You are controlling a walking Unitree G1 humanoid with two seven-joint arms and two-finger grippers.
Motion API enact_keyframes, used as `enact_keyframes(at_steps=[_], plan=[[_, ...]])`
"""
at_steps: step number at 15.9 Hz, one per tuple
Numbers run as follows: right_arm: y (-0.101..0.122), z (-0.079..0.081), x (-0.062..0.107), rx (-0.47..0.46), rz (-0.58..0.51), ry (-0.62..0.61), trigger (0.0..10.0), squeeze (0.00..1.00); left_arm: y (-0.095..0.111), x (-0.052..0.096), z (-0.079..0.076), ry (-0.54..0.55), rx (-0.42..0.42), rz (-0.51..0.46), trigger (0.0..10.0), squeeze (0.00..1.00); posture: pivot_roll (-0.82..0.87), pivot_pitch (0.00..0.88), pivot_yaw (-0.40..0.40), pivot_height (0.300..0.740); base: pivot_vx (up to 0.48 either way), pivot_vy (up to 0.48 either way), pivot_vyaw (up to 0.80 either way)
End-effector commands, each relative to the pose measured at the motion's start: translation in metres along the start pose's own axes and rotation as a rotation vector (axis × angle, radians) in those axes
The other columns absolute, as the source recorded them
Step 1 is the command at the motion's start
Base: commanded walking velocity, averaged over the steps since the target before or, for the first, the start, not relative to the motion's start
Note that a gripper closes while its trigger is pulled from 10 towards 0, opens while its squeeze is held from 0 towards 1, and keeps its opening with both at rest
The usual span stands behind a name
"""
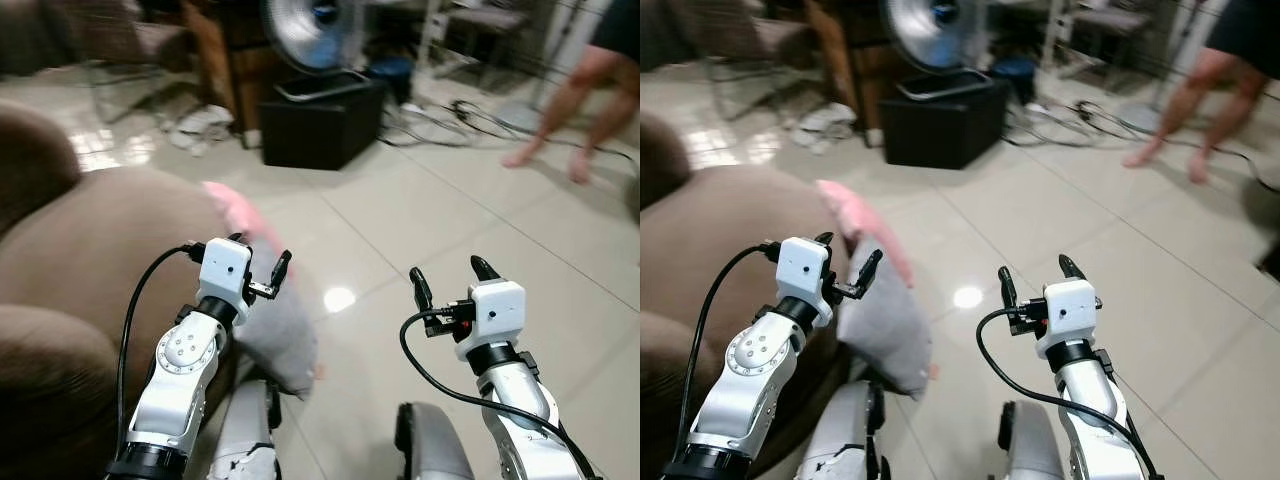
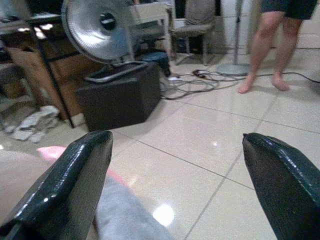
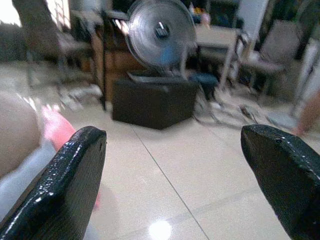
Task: Move the pillow to the sofa from floor
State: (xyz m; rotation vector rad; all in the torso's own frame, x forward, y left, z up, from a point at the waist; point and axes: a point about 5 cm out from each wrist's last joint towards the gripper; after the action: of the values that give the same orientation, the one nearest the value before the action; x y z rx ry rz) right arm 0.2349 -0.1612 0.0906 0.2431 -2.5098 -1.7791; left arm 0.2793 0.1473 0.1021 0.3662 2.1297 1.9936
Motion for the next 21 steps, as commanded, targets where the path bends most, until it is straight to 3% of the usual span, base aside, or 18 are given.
enact_keyframes(at_steps=[1, 2, 10, 16, 21], plan=[[-0.002, -0.003, -0.003, 0.027, 0.037, -0.001, 10.0, 0.22, 0.005, -0.003, 0.0, -0.003, -0.026, -0.014, 10.0, 1.0, -0.05, 0.012, 0.022, 0.61, 0.0, 0.0, 0.0], [-0.006, -0.002, -0.005, 0.052, 0.066, 0.001, 10.0, 0.0, 0.006, -0.003, 0.001, 0.0, -0.029, -0.016, 10.0, 1.0, -0.05, 0.011, 0.023, 0.61, 0.0, 0.0, 0.0], [-0.011, 0.001, -0.006, 0.095, 0.102, 0.031, 10.0, 0.0, 0.006, -0.003, 0.002, 0.012, -0.036, -0.02, 10.0, 1.0, -0.05, 0.011, 0.024, 0.61, 0.271, 0.0, 0.0], [-0.015, 0.001, -0.004, 0.038, 0.117, 0.014, 10.0, 0.0, 0.006, -0.003, 0.0, -0.007, -0.042, -0.026, 10.0, 1.0, -0.05, 0.0, 0.025, 0.61, 0.293, 0.0, -0.09], [-0.017, 0.003, -0.005, 0.047, 0.118, 0.031, 10.0, 0.0, 0.007, -0.003, 0.0, -0.008, -0.048, -0.03, 10.0, 1.0, -0.04, 0.0, 0.022, 0.61, 0.31, 0.0, -0.14]])
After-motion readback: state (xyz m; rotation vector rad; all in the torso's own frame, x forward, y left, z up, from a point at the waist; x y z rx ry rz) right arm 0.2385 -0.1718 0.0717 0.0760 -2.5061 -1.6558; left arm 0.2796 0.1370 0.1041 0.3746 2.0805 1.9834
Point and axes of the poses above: a point about 5 cm out from each wrist's last joint towards the gripper, its own x axis pointing back from the gripper into the wrist, its own y axis along the axis of the wrist's last joint, z = x × y, and after that the axes turned 12 degrees about x, right-handed
